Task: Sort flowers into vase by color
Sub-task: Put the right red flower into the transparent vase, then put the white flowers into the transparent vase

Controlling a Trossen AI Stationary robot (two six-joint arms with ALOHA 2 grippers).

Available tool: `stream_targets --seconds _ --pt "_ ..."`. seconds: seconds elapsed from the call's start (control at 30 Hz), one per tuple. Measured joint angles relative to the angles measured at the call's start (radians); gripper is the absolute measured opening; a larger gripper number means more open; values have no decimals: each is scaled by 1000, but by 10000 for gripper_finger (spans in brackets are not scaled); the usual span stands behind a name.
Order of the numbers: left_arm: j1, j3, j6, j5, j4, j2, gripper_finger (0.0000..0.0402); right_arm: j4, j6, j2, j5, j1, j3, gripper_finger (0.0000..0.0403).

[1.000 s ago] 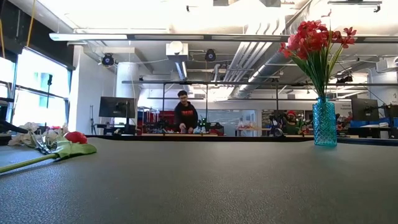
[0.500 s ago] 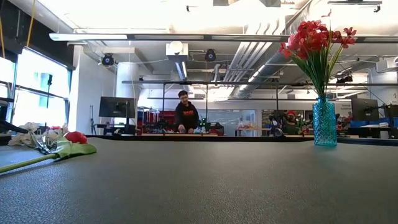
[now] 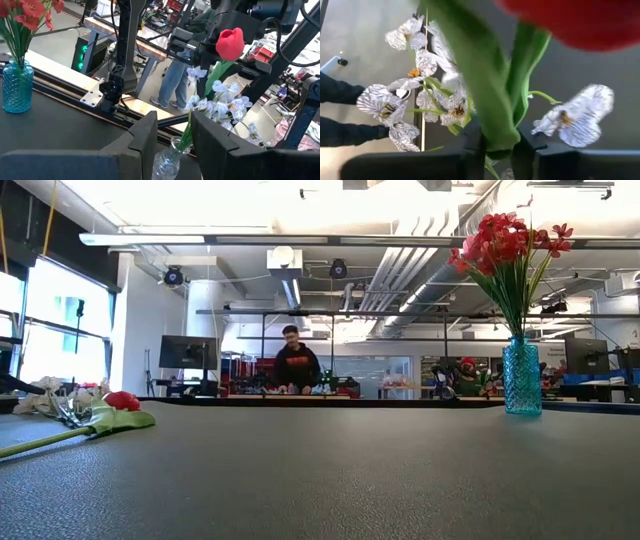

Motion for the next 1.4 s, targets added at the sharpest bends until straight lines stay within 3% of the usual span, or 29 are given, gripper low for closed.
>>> stream_targets --seconds 0.3,0.47,0.57,0.73,0.93,1.07,1.17,1.27,1.4 --pt "2 1 0 0 -133 0 107 -2 52 1 -98 -1 7 168" --pt "-5 1 -31 2 -213 0 107 -15 94 1 -135 -5 92 207" --pt "-12 1 -94 3 -272 -1 107 -16 97 -1 -102 -5 167 212" --pt "-27 1 -266 -1 -470 -1 107 -13 114 -2 46 -5 281 205" --pt "-63 1 -580 -62 -879 -1 98 -5 112 -2 179 -5 336 199" --pt "-88 0 -822 -112 -1217 -1 90 -10 103 1 187 -5 334 199" --pt "-92 0 -904 -107 -1366 -1 90 -3 103 10 187 -5 334 199" --pt "-87 -48 -930 -80 -1343 -18 90 5 114 19 187 -5 334 199" --pt "-82 -173 -991 -26 -1194 -50 90 9 130 42 177 -5 334 199"
